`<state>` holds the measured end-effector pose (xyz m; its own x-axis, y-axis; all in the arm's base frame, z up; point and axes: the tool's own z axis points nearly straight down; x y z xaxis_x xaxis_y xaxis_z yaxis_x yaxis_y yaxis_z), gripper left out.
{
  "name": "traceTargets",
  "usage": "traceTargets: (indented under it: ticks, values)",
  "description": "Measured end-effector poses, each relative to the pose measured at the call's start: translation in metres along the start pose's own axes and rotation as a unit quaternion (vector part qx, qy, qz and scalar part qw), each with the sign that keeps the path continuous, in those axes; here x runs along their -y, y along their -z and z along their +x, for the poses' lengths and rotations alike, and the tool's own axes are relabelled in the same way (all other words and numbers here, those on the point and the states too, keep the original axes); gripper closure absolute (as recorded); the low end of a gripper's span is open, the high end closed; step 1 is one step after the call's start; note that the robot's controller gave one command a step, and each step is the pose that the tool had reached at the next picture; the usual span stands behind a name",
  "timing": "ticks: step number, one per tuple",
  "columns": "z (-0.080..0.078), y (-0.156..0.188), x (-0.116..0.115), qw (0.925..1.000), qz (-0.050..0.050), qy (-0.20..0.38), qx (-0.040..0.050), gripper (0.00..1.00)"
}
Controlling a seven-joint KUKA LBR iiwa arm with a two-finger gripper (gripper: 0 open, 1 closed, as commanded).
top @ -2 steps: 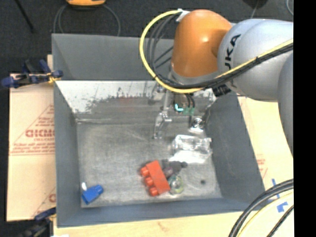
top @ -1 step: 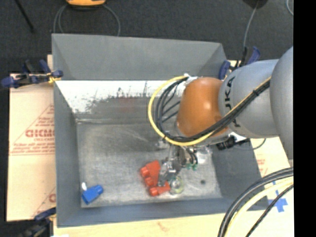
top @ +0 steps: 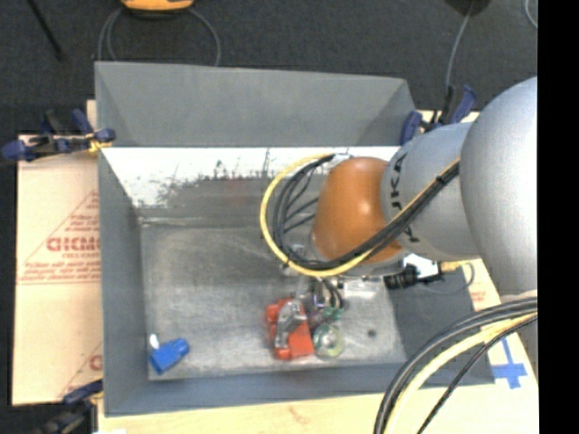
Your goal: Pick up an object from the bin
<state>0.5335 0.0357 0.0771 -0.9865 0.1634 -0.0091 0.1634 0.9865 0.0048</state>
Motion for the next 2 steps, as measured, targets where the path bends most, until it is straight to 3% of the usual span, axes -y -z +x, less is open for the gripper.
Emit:
traceTargets:
  ticks: [1,2]
  values:
    - [0.0,0.002,0.0,1.0,0.0,0.0,-0.0026,1.0]
    - [-0.02,0.174,0.014,0.9921,0.002,0.125,0.0013,1.0]
